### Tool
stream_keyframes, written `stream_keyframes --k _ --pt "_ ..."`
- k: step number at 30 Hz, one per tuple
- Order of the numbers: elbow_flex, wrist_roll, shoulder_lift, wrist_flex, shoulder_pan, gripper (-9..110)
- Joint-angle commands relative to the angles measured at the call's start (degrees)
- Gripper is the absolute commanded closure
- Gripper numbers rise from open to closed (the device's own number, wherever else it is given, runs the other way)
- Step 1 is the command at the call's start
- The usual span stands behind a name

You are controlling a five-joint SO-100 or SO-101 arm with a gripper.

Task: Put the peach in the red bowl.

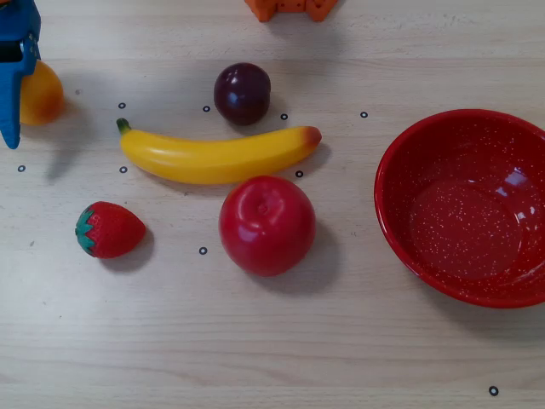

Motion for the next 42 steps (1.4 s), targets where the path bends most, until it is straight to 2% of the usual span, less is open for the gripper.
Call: stream_keyframes --k 1,27,42 --pt "-0.4 1.6 2.7 -1.8 -0.8 45" --pt "0.4 4.7 3.1 -2.2 -1.8 63" --pt "0.6 6.0 3.2 -2.3 -1.7 80"
